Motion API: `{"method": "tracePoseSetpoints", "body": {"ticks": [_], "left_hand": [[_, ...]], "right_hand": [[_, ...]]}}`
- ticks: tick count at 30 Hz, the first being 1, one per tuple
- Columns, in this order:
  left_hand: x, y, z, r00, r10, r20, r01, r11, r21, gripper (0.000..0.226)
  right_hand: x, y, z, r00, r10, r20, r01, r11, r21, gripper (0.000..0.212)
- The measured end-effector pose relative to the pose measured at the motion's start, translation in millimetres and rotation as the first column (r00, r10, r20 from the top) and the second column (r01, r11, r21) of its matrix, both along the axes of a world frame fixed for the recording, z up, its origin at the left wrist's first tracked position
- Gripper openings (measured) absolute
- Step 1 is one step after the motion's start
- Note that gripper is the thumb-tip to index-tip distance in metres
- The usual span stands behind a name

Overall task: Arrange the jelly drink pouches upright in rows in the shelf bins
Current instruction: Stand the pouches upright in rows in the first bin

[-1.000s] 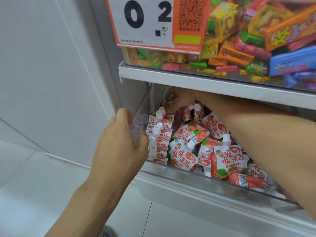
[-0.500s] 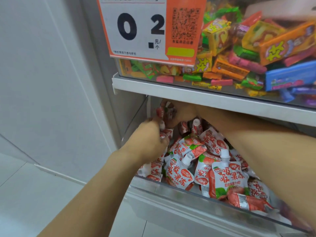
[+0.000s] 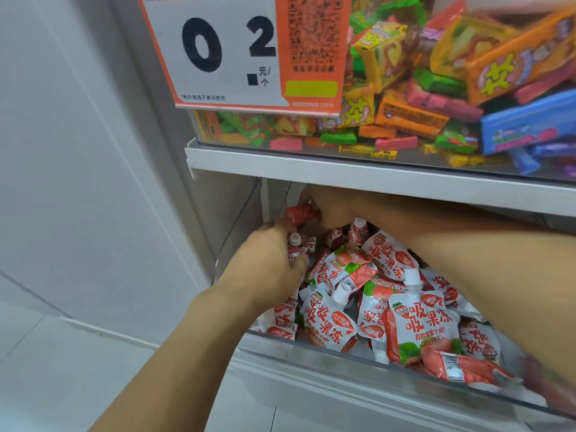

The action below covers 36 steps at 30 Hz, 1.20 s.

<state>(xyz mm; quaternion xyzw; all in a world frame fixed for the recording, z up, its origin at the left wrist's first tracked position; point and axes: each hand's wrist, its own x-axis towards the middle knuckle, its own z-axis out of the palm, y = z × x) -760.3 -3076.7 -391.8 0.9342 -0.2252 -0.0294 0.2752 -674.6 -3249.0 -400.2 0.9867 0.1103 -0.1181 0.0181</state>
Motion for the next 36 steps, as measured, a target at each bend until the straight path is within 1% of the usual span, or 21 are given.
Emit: {"method": "tracePoseSetpoints", "body": {"ticks": [1, 3, 4, 5, 7, 9, 11, 12, 13, 15, 16, 17, 19, 23, 24, 27, 28, 30, 32, 34, 36], "left_hand": [[0.0, 0.8, -0.4, 1.0, -0.011, -0.012, 0.011, 1.0, 0.007, 0.04], [-0.2, 2.9, -1.3, 0.999, -0.029, -0.034, 0.029, 0.999, 0.016, 0.042], [0.0, 3.5, -1.7, 0.999, -0.036, -0.038, 0.037, 0.999, 0.02, 0.043], [0.5, 4.2, -2.4, 0.998, -0.041, -0.04, 0.042, 0.999, 0.025, 0.044], [1.2, 4.9, -4.1, 0.997, -0.047, -0.058, 0.049, 0.998, 0.026, 0.046], [1.4, 5.6, -5.2, 0.995, -0.053, -0.079, 0.055, 0.998, 0.015, 0.047], [1.2, 6.9, -6.1, 0.994, -0.056, -0.096, 0.056, 0.998, 0.0, 0.048], [1.1, 7.7, -6.9, 0.994, -0.057, -0.099, 0.057, 0.998, -0.006, 0.049], [0.3, 8.7, -7.8, 0.994, -0.056, -0.094, 0.056, 0.998, -0.007, 0.049], [-2.8, 10.3, -8.5, 0.997, -0.05, -0.066, 0.049, 0.999, -0.006, 0.048], [-4.8, 11.2, -8.5, 0.998, -0.046, -0.051, 0.046, 0.999, -0.012, 0.048], [-7.3, 12.1, -8.5, 0.998, -0.043, -0.04, 0.043, 0.999, -0.02, 0.05], [-14.5, 14.7, -7.5, 0.999, -0.04, -0.021, 0.039, 0.999, -0.033, 0.056], [-37.9, 26.9, -5.8, 0.999, -0.019, 0.042, 0.022, 0.996, -0.087, 0.069], [-44.2, 30.6, -6.0, 0.999, -0.011, 0.052, 0.016, 0.996, -0.088, 0.072], [-53.3, 38.0, -7.1, 1.0, -0.002, 0.028, 0.004, 0.997, -0.083, 0.073], [-53.1, 39.3, -7.4, 1.0, -0.002, 0.028, 0.004, 0.996, -0.084, 0.072], [-51.6, 40.2, -7.8, 0.999, 0.009, 0.039, -0.006, 0.997, -0.081, 0.069], [-51.5, 38.1, -7.9, 0.999, 0.015, 0.041, -0.012, 0.997, -0.073, 0.067], [-52.8, 36.1, -7.9, 0.999, 0.014, 0.029, -0.012, 0.998, -0.054, 0.069], [-52.9, 36.3, -6.8, 1.0, 0.014, 0.016, -0.013, 0.999, -0.031, 0.07]], "right_hand": [[0.8, -0.3, -0.4, 0.999, 0.024, 0.035, -0.024, 1.0, -0.019, 0.047], [-0.6, -1.4, 0.8, 0.996, 0.053, 0.07, -0.055, 0.998, 0.027, 0.041], [-1.4, -2.6, 2.0, 0.997, 0.053, 0.064, -0.058, 0.994, 0.093, 0.038], [0.6, -5.2, 0.4, 0.998, 0.042, 0.043, -0.05, 0.979, 0.199, 0.035], [1.4, -9.5, -0.2, 1.0, -0.004, -0.003, 0.005, 0.913, 0.408, 0.033], [2.3, -13.5, 0.3, 0.997, -0.055, 0.055, 0.017, 0.843, 0.538, 0.037], [-0.9, -13.9, 5.1, 0.989, -0.048, 0.139, -0.042, 0.815, 0.579, 0.039], [-3.8, -11.3, 9.3, 0.993, -0.023, 0.116, -0.046, 0.83, 0.556, 0.041], [-4.8, -9.2, 11.4, 0.998, 0.005, 0.07, -0.039, 0.867, 0.497, 0.044], [-3.1, -6.2, 14.7, 0.999, 0.023, -0.023, -0.015, 0.953, 0.301, 0.046], [-3.2, -3.6, 17.7, 0.999, 0.016, -0.046, -0.005, 0.974, 0.226, 0.043], [-1.5, -1.3, 18.8, 0.998, 0.003, -0.058, 0.009, 0.979, 0.202, 0.038], [-2.0, 5.5, 22.2, 0.999, -0.014, -0.039, 0.021, 0.979, 0.203, 0.031], [-3.7, 15.7, 20.2, 0.997, -0.074, 0.031, 0.065, 0.968, 0.241, 0.042], [-3.7, 18.0, 19.9, 0.997, -0.08, 0.022, 0.072, 0.967, 0.245, 0.039], [-2.3, 24.1, 21.0, 0.994, -0.052, -0.096, 0.068, 0.984, 0.166, 0.017], [-3.2, 26.2, 23.2, 0.99, -0.048, -0.132, 0.07, 0.984, 0.164, 0.013], [-7.6, 28.7, 29.9, 0.98, -0.035, -0.195, 0.07, 0.982, 0.177, 0.017], [-12.1, 29.1, 35.3, 0.971, -0.015, -0.238, 0.051, 0.988, 0.144, 0.024], [-15.2, 30.5, 38.6, 0.965, -0.036, -0.26, 0.067, 0.992, 0.111, 0.034], [-18.3, 32.2, 43.3, 0.961, -0.058, -0.269, 0.091, 0.99, 0.111, 0.043]]}}
